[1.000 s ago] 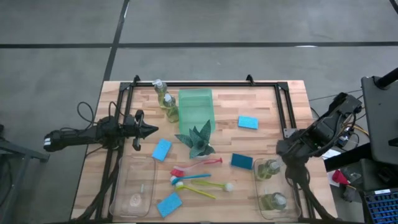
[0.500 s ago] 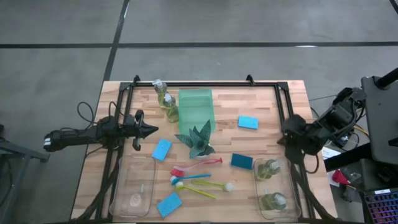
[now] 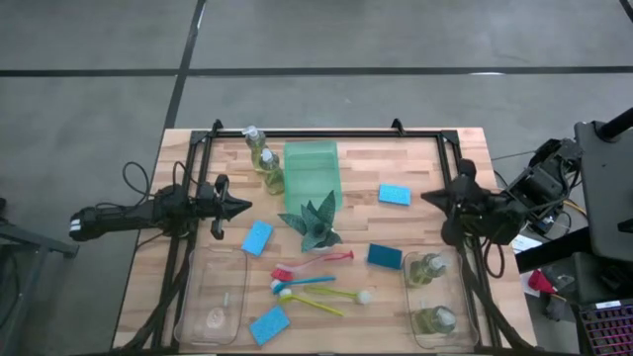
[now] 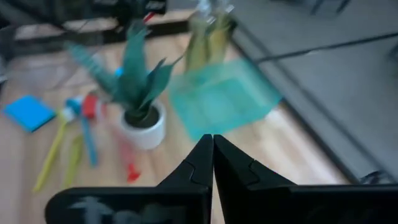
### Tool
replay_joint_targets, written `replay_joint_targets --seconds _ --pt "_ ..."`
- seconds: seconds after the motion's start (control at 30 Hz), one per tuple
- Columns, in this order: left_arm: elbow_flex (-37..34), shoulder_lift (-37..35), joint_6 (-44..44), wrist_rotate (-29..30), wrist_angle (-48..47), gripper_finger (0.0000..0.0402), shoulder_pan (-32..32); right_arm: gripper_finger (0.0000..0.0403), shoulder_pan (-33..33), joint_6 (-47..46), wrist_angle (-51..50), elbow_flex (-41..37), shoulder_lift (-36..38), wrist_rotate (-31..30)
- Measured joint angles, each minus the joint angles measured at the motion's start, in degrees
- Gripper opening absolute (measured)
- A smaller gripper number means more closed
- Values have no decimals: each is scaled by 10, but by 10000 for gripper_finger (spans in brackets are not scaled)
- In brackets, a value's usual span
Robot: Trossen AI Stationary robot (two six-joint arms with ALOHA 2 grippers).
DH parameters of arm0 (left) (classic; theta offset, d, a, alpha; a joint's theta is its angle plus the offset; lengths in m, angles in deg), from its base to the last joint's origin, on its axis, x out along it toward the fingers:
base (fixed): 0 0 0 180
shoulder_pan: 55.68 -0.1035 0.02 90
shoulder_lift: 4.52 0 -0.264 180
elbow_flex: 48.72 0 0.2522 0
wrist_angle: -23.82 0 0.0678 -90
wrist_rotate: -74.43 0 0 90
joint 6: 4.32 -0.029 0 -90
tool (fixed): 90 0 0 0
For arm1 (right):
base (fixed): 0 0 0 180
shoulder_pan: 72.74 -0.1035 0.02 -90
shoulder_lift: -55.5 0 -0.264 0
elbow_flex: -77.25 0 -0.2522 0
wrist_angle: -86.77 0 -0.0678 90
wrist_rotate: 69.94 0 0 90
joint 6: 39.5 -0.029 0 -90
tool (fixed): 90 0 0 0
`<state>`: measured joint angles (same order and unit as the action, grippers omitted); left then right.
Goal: Pick & Place Kitchen Sink Supplies
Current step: Put the yellow soap dispenser into the right transparent bin
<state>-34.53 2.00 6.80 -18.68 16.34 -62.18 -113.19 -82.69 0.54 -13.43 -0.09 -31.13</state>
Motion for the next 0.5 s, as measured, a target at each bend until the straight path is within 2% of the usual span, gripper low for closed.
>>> replay_joint_targets --seconds 0.13,0.5 --pt "0 0 0 0 0 0 0 8 0 1 0 -3 -1 -48" --pt "0 0 0 0 0 0 0 8 2 -1 15 -7 -43 -73"
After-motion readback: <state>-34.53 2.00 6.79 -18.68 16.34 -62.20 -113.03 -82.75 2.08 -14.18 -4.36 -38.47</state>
